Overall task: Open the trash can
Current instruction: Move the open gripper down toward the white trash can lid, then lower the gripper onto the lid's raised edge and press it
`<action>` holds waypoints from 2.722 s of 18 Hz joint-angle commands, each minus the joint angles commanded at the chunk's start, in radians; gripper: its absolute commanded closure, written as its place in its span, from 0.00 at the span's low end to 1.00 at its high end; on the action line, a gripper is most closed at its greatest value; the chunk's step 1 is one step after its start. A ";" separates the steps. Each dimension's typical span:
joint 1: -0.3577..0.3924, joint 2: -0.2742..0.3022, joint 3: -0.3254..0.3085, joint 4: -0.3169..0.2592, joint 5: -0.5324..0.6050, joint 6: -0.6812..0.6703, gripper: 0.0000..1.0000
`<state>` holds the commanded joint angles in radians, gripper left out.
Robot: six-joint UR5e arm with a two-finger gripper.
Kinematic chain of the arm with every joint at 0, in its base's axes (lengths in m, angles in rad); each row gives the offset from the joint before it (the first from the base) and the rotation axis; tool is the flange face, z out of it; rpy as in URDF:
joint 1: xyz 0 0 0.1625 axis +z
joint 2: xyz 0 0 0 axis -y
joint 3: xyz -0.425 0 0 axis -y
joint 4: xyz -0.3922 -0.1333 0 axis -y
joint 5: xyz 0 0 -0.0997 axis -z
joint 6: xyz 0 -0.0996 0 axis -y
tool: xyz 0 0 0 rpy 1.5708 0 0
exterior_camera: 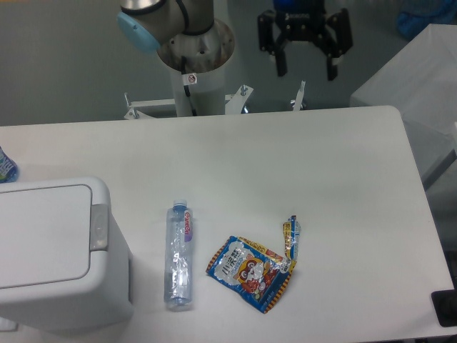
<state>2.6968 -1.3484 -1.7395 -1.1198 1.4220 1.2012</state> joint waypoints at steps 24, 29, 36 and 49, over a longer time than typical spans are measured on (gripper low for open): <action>-0.354 -0.323 0.189 0.222 -0.003 -1.165 0.00; -0.426 -0.376 0.219 0.224 -0.005 -1.402 0.00; -0.480 -0.396 0.219 0.224 -0.021 -1.514 0.00; -0.511 -0.434 0.222 0.229 -0.018 -1.559 0.00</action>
<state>2.1860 -1.7825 -1.5171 -0.8912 1.4036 -0.3574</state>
